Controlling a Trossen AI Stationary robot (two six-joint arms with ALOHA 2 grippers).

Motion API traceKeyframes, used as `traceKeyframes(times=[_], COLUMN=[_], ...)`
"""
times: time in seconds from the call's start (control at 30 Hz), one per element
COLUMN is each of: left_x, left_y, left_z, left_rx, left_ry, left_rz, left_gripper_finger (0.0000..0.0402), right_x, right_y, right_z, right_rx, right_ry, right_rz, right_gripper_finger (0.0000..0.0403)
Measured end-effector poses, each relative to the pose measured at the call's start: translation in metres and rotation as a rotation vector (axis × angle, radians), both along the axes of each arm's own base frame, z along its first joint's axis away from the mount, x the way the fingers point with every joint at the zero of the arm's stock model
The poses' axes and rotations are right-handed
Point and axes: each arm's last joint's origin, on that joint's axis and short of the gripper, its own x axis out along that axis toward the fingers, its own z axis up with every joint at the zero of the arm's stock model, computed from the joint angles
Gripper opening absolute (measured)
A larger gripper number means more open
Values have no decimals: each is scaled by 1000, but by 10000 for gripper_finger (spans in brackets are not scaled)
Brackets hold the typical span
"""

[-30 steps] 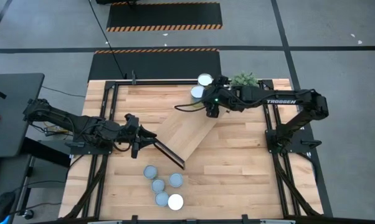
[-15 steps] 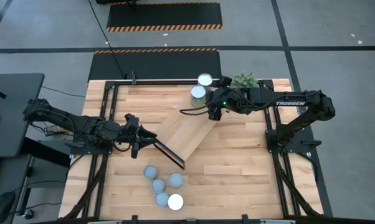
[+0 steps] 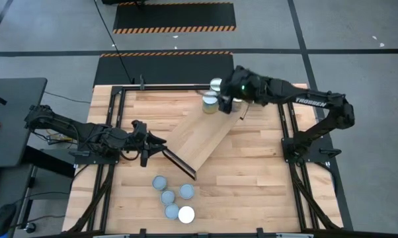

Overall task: Pick and place cans onto a shelf
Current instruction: Adjust the canned oranges on the shelf

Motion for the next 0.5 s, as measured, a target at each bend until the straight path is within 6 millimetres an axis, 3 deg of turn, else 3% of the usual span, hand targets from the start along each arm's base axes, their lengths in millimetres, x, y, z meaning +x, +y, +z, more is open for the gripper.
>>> traceKeyframes(times=[0.23, 0.5], left_x=[0, 0], left_y=[0, 2], left_z=[0, 0], left_rx=[3, 19], left_ry=[-1, -6], left_rz=[13, 69], left_gripper_finger=[142, 142], right_x=[-8, -25], right_y=[-34, -70], right_z=[15, 16], right_rx=[41, 116], right_ry=[-100, -161], right_rz=[-17, -29], right_gripper_finger=[372, 365])
